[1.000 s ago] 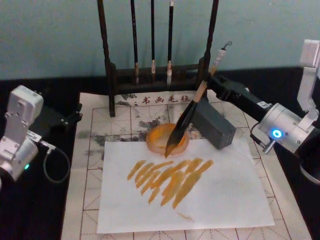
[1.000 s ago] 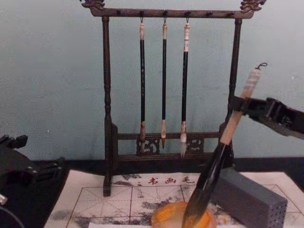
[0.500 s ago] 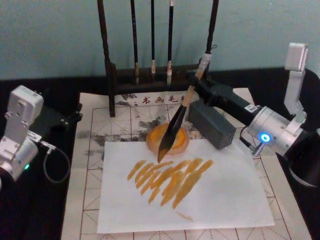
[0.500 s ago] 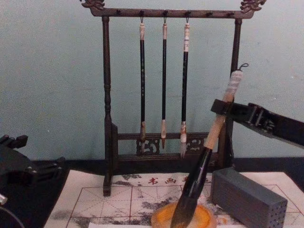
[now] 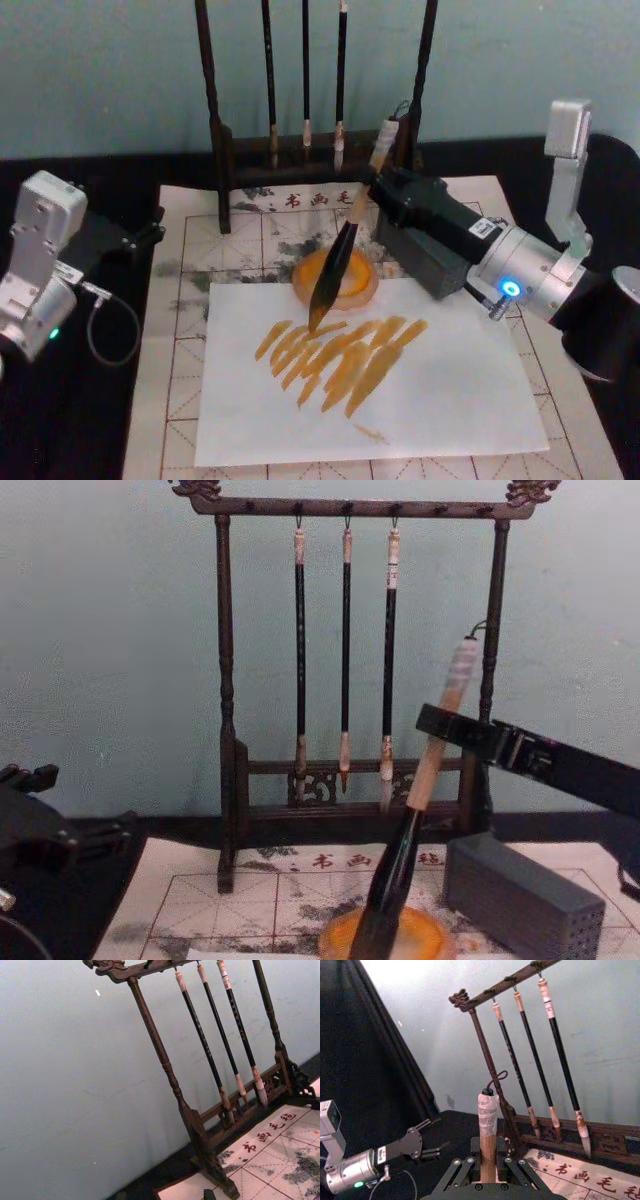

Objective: Pick up the brush from the inkstone, write on the paper, then place the brush back to its original position.

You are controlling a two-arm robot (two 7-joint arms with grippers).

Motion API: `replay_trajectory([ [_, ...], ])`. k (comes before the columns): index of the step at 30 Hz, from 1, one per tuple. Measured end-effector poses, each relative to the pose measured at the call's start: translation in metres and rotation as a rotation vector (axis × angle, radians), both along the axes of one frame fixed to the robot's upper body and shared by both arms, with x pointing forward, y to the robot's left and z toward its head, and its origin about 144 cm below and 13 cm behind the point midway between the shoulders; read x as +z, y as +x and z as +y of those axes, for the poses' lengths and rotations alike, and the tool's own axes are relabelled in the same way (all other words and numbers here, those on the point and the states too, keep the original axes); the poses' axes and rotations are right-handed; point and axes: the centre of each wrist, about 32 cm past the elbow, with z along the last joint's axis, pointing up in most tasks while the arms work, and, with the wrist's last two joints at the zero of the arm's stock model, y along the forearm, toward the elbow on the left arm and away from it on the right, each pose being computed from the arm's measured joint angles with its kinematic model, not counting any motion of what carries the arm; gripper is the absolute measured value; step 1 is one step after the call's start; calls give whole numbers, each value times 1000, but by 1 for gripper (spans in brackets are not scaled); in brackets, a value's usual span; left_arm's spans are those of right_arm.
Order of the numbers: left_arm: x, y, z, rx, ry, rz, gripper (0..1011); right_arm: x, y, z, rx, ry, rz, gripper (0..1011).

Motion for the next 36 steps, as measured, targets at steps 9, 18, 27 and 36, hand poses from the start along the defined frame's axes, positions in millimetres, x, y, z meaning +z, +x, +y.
replay_trajectory([
  [9, 0, 0, 0, 0, 0, 0, 1001, -2, -2, 2, 15, -4, -7, 200],
  [18, 0, 0, 0, 0, 0, 0, 1001, 2, -4, 2, 39, 8, 1, 200],
  [27, 0, 0, 0, 0, 0, 0, 1001, 3, -6, 5, 66, 34, 29, 200],
  [36, 0, 0, 0, 0, 0, 0, 1001, 6, -7, 8, 107, 53, 62, 200],
])
